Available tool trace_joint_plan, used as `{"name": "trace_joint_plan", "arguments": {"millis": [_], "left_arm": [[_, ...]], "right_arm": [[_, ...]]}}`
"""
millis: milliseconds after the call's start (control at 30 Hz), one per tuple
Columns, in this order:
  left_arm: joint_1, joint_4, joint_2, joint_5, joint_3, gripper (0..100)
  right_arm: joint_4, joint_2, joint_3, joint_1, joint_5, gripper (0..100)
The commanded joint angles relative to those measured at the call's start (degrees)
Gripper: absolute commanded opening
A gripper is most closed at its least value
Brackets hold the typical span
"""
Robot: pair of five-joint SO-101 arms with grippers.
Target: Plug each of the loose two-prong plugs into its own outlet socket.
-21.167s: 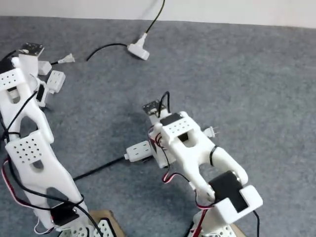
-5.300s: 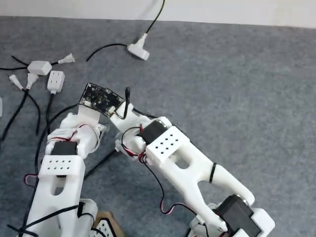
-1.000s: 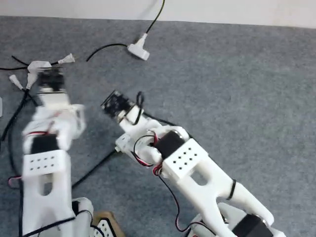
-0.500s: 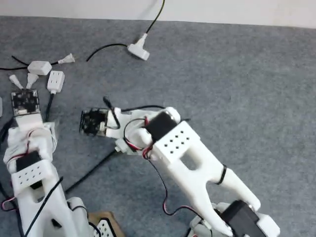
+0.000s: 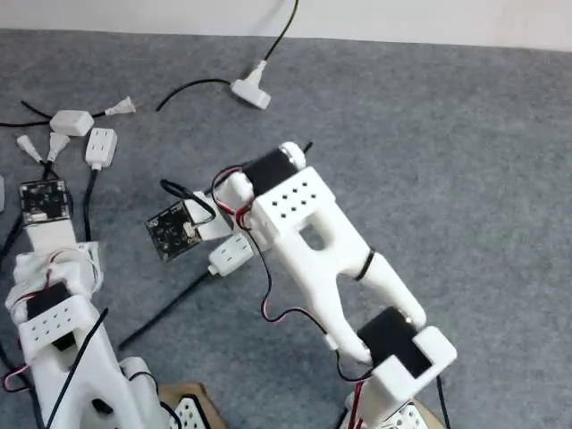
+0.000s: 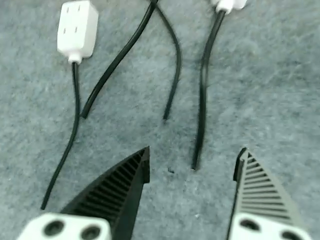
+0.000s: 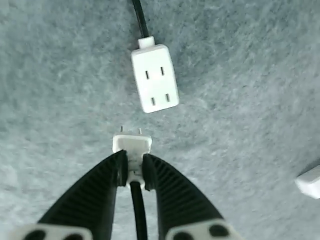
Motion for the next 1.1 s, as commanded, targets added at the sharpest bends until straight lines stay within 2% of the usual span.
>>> {"name": "trace_joint_plan", "arguments": {"millis": [0,500,1067], "left_arm": [[-1.5,0.4,-0.5,-0.4,-0.1,27],[-4.4,0.1,-0.6,-0.5,3.1,27],[-4.9,0.1,-0.5,-0.5,3.1,27]], "right_arm": [[0.2,0.2,-5.4,0.7,2.7,0.9],[-6.8,6.6,-6.1,-0.3,4.6,0.9],[-7.2,7.2,-6.1,-2.8,3.2,0.9]]}}
